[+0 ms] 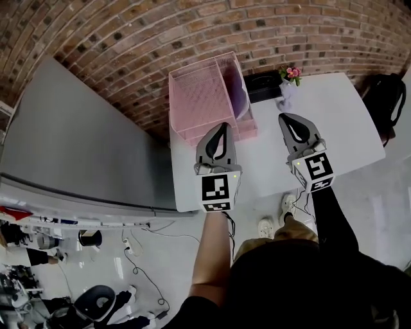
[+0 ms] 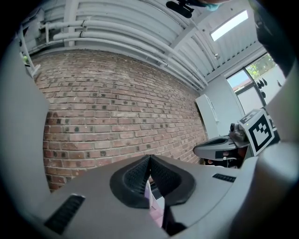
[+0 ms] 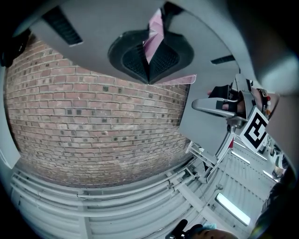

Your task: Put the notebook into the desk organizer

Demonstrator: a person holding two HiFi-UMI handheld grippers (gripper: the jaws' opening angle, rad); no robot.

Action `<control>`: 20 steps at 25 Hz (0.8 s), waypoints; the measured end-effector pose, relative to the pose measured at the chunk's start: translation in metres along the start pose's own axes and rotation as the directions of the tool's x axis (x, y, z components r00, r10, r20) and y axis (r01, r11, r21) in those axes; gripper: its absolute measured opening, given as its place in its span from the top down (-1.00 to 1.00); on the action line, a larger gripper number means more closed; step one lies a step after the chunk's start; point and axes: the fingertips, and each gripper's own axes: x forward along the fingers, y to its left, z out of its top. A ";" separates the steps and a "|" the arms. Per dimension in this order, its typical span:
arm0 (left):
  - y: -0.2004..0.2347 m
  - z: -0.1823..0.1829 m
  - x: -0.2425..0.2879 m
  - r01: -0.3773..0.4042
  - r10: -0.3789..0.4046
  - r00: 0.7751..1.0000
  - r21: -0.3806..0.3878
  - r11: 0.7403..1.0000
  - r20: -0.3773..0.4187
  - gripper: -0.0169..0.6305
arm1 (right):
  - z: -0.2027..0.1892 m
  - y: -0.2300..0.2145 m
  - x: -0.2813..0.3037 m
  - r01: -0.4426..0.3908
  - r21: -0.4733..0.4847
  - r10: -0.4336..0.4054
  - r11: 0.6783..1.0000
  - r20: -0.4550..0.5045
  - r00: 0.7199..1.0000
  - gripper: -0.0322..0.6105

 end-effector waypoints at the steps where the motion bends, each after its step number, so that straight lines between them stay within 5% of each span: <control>1: 0.001 0.000 -0.001 -0.002 0.002 1.000 -0.002 1.000 0.001 0.90 | 0.001 0.001 0.000 0.000 0.000 0.000 1.000 0.004 1.000 0.84; 20: -0.003 0.003 -0.006 -0.011 0.011 1.000 -0.004 1.000 -0.001 0.90 | 0.005 0.004 -0.012 -0.012 0.009 0.012 1.000 -0.005 1.000 0.84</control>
